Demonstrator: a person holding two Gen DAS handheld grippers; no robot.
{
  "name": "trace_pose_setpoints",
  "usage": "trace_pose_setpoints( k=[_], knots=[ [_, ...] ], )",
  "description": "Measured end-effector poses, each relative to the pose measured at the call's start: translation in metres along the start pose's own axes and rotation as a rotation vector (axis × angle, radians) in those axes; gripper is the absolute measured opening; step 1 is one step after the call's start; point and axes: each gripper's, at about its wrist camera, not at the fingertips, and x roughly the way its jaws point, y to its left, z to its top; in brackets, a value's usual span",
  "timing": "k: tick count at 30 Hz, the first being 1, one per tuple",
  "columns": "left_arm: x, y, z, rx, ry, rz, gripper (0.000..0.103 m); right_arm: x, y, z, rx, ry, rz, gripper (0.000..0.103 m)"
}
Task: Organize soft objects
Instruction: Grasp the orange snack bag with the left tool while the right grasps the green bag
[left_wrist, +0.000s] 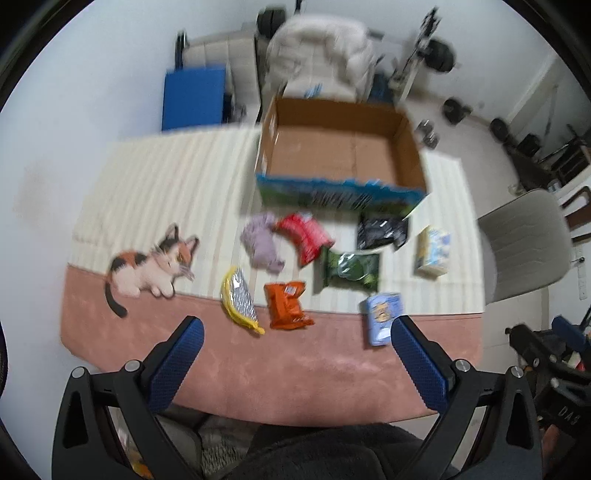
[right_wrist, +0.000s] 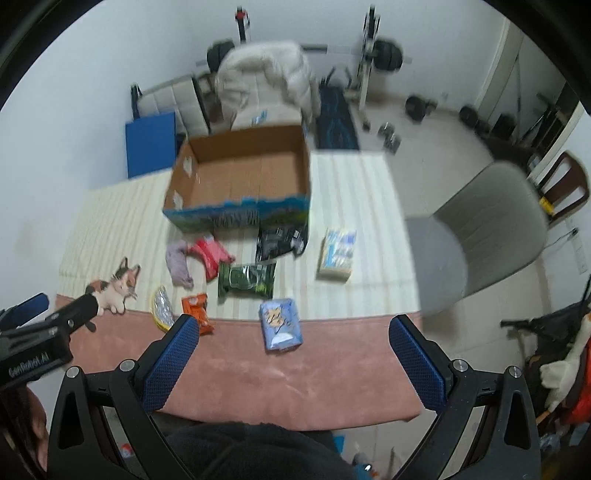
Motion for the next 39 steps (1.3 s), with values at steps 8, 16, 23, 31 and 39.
trace_pose_setpoints(
  k=[8,16,23,31,39],
  knots=[
    [0.131,0.032,0.026,-0.126,0.237,-0.068,0.101,0.16,0.019,0.013,-0.085,0.204,0.09,0.103],
    [0.224,0.036,0.007,-0.182,0.385,-0.085,0.091,0.262,0.098,0.035,-0.707,0.267,0.097,0.103],
    [0.263,0.043,-0.022,-0.3,0.444,-0.131,0.078,0.325,0.144,0.038,-1.018,0.355,0.082,0.1],
    [0.278,0.054,-0.028,-0.371,0.431,-0.125,0.078,0.377,0.161,0.051,-0.975,0.473,0.077,0.056],
    [0.287,0.061,-0.013,-0.35,0.418,-0.098,0.078,0.397,0.083,0.088,-0.247,0.68,0.178,0.044]
  ],
)
